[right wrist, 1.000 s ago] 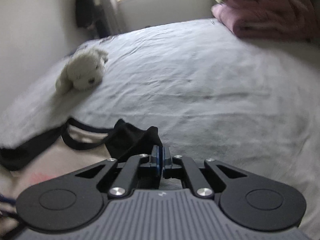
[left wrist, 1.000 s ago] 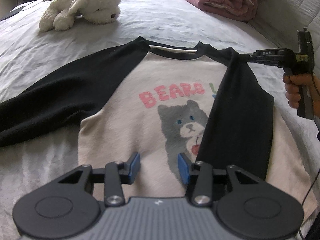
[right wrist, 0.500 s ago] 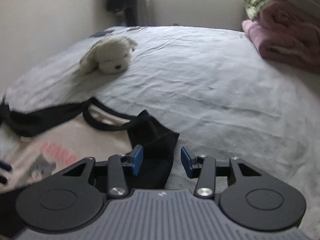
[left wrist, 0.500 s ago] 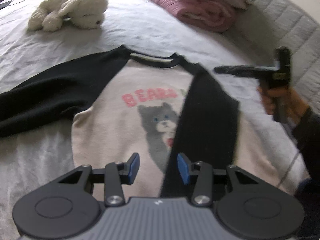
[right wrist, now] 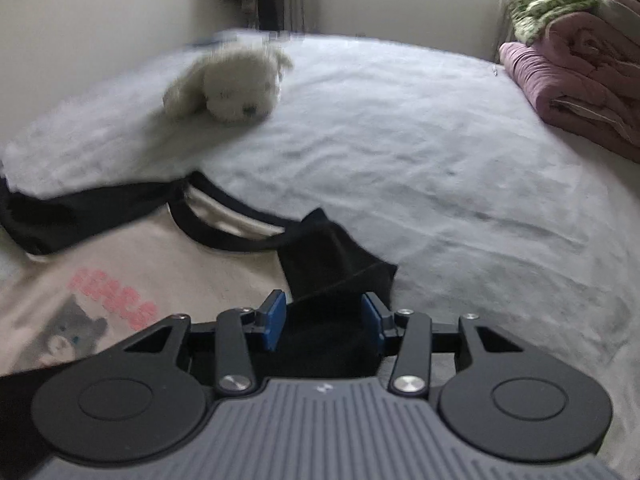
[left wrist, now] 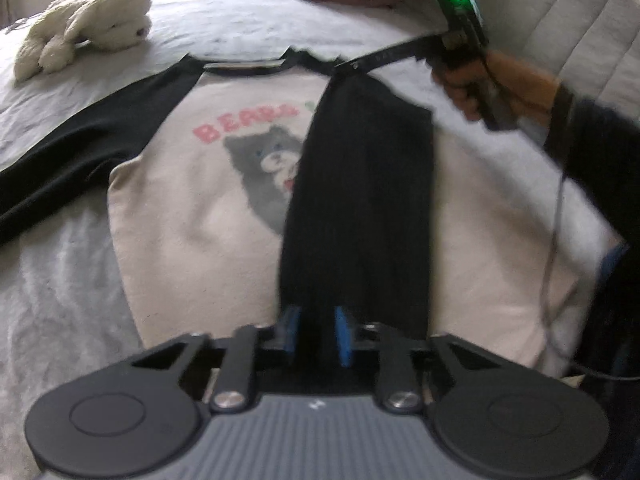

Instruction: Fold clothes

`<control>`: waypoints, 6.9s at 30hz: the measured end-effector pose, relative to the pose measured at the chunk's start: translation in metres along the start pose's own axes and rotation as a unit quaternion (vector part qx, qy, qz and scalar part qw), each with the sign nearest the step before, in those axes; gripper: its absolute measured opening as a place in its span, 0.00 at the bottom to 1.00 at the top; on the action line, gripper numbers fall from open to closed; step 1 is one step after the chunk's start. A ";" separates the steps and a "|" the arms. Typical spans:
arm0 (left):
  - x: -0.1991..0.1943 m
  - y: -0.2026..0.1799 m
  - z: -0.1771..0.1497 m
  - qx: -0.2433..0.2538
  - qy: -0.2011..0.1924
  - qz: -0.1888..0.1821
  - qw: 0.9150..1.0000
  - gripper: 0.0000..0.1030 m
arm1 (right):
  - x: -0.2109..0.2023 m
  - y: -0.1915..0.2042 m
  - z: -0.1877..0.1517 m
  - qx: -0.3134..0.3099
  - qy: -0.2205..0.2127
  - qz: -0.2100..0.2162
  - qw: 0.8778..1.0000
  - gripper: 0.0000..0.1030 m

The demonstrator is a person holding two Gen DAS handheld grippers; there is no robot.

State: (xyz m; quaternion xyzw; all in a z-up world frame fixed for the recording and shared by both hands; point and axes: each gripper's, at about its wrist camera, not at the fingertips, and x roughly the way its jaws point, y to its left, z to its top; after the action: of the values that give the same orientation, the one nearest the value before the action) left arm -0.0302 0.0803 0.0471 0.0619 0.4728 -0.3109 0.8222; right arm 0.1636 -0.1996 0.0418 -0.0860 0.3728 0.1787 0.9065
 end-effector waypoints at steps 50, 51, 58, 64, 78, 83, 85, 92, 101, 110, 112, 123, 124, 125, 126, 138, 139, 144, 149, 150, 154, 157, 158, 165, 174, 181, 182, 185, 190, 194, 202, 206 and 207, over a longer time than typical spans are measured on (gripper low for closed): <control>-0.001 0.003 0.000 0.040 -0.011 0.034 0.999 0.05 | -0.040 -0.048 -0.030 0.090 -0.017 0.027 0.995 0.34; -0.004 0.004 0.000 0.039 -0.016 0.035 0.999 0.05 | -0.044 -0.049 -0.036 0.087 -0.005 0.036 0.996 0.34; -0.018 0.015 -0.003 0.023 -0.035 0.052 0.998 0.02 | -0.053 -0.052 -0.076 0.101 0.036 0.077 0.991 0.13; -0.023 0.021 -0.004 0.012 -0.038 0.053 0.998 0.02 | -0.070 -0.044 -0.068 0.140 0.030 0.029 0.989 0.09; -0.041 0.040 -0.013 -0.043 -0.048 0.028 0.998 0.14 | -0.097 0.010 -0.077 0.052 -0.017 -0.068 0.996 0.35; -0.038 0.035 -0.017 -0.036 -0.040 0.025 0.998 0.15 | -0.119 0.100 -0.085 -0.058 -0.041 0.012 0.997 0.39; -0.034 0.032 -0.019 -0.033 -0.033 0.030 0.998 0.14 | -0.124 0.141 -0.092 -0.109 -0.042 0.053 0.992 0.39; -0.030 0.031 -0.026 -0.031 -0.022 0.034 0.999 0.14 | -0.145 0.255 -0.121 -0.296 -0.061 0.173 0.938 0.41; -0.034 0.033 -0.027 -0.044 -0.028 0.061 0.997 0.05 | -0.143 0.283 -0.125 -0.311 -0.040 0.205 0.927 0.10; -0.027 0.027 -0.028 -0.013 -0.009 0.085 0.996 0.06 | -0.139 0.277 -0.142 -0.239 -0.023 0.213 0.947 0.21; -0.031 0.030 -0.027 -0.017 -0.015 0.087 0.996 0.06 | -0.146 0.281 -0.142 -0.240 -0.031 0.227 0.943 0.23; -0.039 0.009 -0.027 0.032 -0.038 0.059 0.997 0.06 | -0.138 0.269 -0.134 -0.154 -0.020 0.251 0.955 0.23; -0.035 0.004 -0.028 0.046 -0.031 0.058 0.997 0.06 | -0.133 0.272 -0.135 -0.155 -0.007 0.249 0.956 0.21; -0.031 0.000 -0.030 0.061 -0.023 0.060 0.996 0.06 | -0.132 0.275 -0.137 -0.161 -0.002 0.249 0.955 0.22; -0.027 -0.002 -0.033 0.075 -0.014 0.063 0.995 0.06 | -0.134 0.278 -0.138 -0.168 0.000 0.252 0.953 0.22; -0.038 -0.014 -0.035 0.113 -0.026 0.065 0.991 0.08 | -0.128 0.234 -0.123 -0.072 -0.005 0.216 0.974 0.21; -0.037 -0.018 -0.035 0.121 -0.028 0.060 0.990 0.08 | -0.124 0.230 -0.123 -0.059 -0.003 0.210 0.976 0.23; -0.027 -0.033 -0.037 0.152 -0.017 0.049 0.987 0.10 | -0.127 0.241 -0.130 -0.106 0.003 0.200 0.974 0.26; -0.020 -0.033 -0.040 0.157 -0.002 0.049 0.986 0.12 | -0.129 0.210 -0.116 -0.079 -0.013 0.161 0.984 0.26; -0.020 -0.033 -0.040 0.157 -0.001 0.049 0.986 0.14 | -0.124 0.202 -0.116 -0.076 -0.009 0.145 0.986 0.26; -0.020 -0.033 -0.042 0.158 0.001 0.052 0.986 0.15 | -0.106 0.168 -0.114 -0.065 0.002 0.097 0.993 0.25; -0.021 -0.031 -0.042 0.158 0.002 0.050 0.986 0.15 | -0.105 0.130 -0.110 -0.037 -0.001 0.075 0.997 0.25; -0.020 -0.031 -0.042 0.158 0.002 0.050 0.986 0.15 | -0.104 0.117 -0.107 -0.027 -0.001 0.058 0.998 0.25; -0.020 -0.032 -0.042 0.164 0.004 0.050 0.985 0.15 | -0.092 0.026 -0.097 0.043 -0.005 -0.018 0.999 0.27; -0.021 -0.029 -0.041 0.158 0.002 0.043 0.987 0.15 | -0.086 -0.011 -0.100 0.095 -0.007 -0.096 0.991 0.27; -0.028 -0.025 -0.037 0.142 -0.010 0.035 0.989 0.17 | -0.092 0.004 -0.101 0.080 -0.011 -0.121 0.989 0.27; -0.029 -0.023 -0.036 0.138 -0.012 0.035 0.990 0.17 | -0.095 0.006 -0.102 0.083 -0.015 -0.121 0.989 0.27; -0.032 -0.019 -0.034 0.126 -0.019 0.034 0.991 0.18 | -0.101 0.016 -0.103 0.070 -0.016 -0.123 0.990 0.27; -0.029 -0.020 -0.036 0.128 -0.014 0.034 0.991 0.19 | -0.098 0.033 -0.116 0.042 0.019 -0.135 0.990 0.26; -0.028 -0.021 -0.041 0.137 -0.008 0.026 0.990 0.19 | -0.111 0.037 -0.124 0.044 0.031 -0.143 0.988 0.27; -0.035 -0.012 -0.038 0.102 -0.020 0.032 0.994 0.21 | -0.145 0.072 -0.150 -0.009 0.020 -0.155 0.988 0.30; -0.035 -0.007 -0.032 0.057 -0.027 0.029 0.998 0.21 | -0.159 0.093 -0.158 -0.033 0.000 -0.133 0.991 0.30; -0.033 -0.008 -0.032 0.051 -0.025 0.028 0.998 0.21 | -0.162 0.098 -0.160 -0.038 -0.004 -0.125 0.991 0.30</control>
State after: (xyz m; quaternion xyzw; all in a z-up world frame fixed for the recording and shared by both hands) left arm -0.0703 0.1017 0.0580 0.1094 0.4340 -0.3133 0.8376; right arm -0.0847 -0.1979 0.0409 -0.1656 0.3482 0.0785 0.9193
